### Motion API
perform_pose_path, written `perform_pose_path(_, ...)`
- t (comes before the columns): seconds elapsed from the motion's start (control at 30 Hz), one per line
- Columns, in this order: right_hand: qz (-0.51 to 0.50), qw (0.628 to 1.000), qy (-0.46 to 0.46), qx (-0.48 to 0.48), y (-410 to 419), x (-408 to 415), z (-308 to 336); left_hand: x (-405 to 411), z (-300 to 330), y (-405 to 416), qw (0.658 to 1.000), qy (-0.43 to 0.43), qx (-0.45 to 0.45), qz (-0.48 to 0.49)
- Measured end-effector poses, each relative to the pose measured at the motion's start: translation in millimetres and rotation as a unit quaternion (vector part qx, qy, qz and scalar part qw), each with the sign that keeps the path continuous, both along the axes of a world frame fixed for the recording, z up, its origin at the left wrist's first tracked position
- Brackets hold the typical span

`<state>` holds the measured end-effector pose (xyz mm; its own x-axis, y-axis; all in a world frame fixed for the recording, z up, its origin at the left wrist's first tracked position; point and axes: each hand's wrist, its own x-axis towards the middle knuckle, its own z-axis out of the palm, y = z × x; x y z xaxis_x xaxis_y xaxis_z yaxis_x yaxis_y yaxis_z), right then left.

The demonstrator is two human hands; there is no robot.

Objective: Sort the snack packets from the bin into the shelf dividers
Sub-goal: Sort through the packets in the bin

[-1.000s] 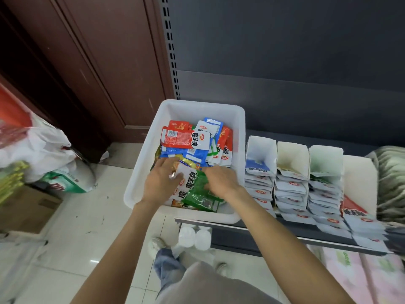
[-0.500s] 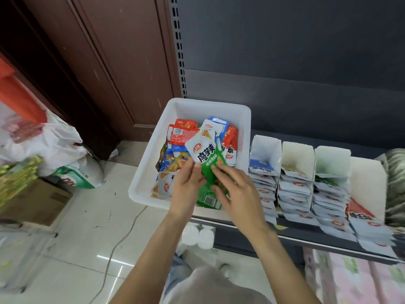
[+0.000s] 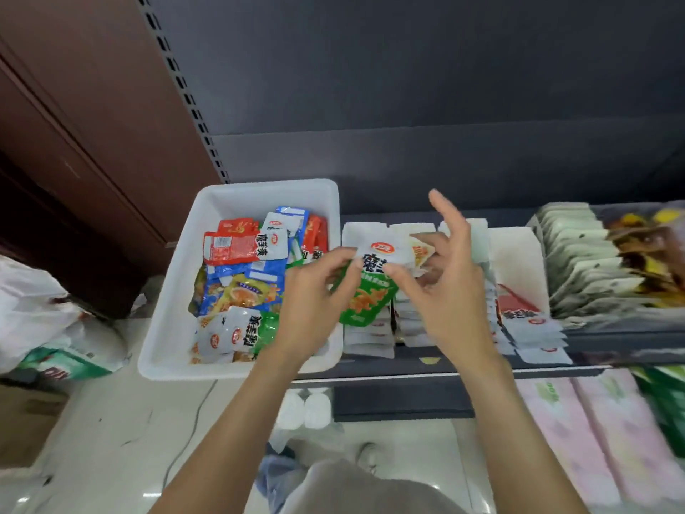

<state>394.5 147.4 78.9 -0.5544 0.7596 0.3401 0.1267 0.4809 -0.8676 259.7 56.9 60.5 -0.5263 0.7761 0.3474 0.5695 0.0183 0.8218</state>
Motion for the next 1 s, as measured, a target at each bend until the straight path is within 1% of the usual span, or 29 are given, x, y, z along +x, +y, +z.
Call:
perform_pose_path(0.07, -0.032, 0.996, -0.028, 0.078, 19, 25, 6, 15, 6, 26, 0.999, 0.040, 0.023, -0.027)
perform_pose_path(0.13, -0.107, 0.984, -0.013, 0.143, 39, 49, 9, 30, 12, 52, 0.997, 0.019, 0.059, -0.049)
perform_pose_path(0.17, -0.148, 0.978, 0.007, 0.150, 49, 61, 9, 35, 13, 65, 0.996, 0.000, 0.064, -0.059)
perform_pose_path(0.2, -0.183, 0.972, 0.027, 0.143, 58, 71, 8, 38, 12, 77, 0.996, -0.012, 0.050, -0.067)
perform_pose_path(0.23, -0.212, 0.967, 0.041, 0.135, 66, 80, 8, 39, 6, 89, 0.997, -0.005, 0.017, -0.075)
perform_pose_path(0.27, -0.232, 0.963, 0.043, 0.129, 74, 87, 6, 38, -2, 101, 0.996, 0.029, -0.026, -0.080)
perform_pose_path(0.33, -0.249, 0.960, 0.031, 0.125, 86, 95, 1, 38, -22, 118, 0.981, 0.129, -0.109, -0.097)
perform_pose_path(0.4, -0.245, 0.960, 0.013, 0.132, 97, 96, -6, 40, -38, 128, 0.956, 0.209, -0.165, -0.124)
perform_pose_path(0.5, -0.199, 0.966, -0.036, 0.164, 113, 87, -21, 43, -52, 134, 0.920, 0.316, -0.180, -0.148)
perform_pose_path(0.57, -0.157, 0.966, -0.092, 0.184, 125, 77, -36, 45, -53, 133, 0.914, 0.340, -0.161, -0.152)
perform_pose_path(0.67, -0.076, 0.959, -0.171, 0.212, 138, 62, -58, 46, -52, 130, 0.915, 0.341, -0.146, -0.161)
perform_pose_path(0.7, -0.048, 0.950, -0.217, 0.218, 140, 58, -63, 45, -52, 130, 0.916, 0.336, -0.145, -0.163)
perform_pose_path(0.73, -0.025, 0.932, -0.280, 0.227, 141, 56, -67, 44, -53, 130, 0.918, 0.331, -0.145, -0.164)
perform_pose_path(0.8, 0.005, 0.883, -0.400, 0.244, 141, 53, -72, 43, -54, 131, 0.919, 0.324, -0.146, -0.169)
perform_pose_path(0.83, 0.015, 0.871, -0.426, 0.243, 139, 53, -72, 43, -55, 131, 0.919, 0.321, -0.149, -0.173)
perform_pose_path(0.87, 0.017, 0.871, -0.426, 0.242, 136, 53, -73, 42, -55, 131, 0.920, 0.316, -0.152, -0.176)
perform_pose_path(0.9, 0.015, 0.879, -0.410, 0.242, 133, 54, -73, 42, -56, 130, 0.923, 0.306, -0.151, -0.177)
perform_pose_path(1.0, -0.017, 0.918, -0.325, 0.227, 121, 58, -68, 36, -55, 119, 0.945, 0.253, -0.125, -0.167)
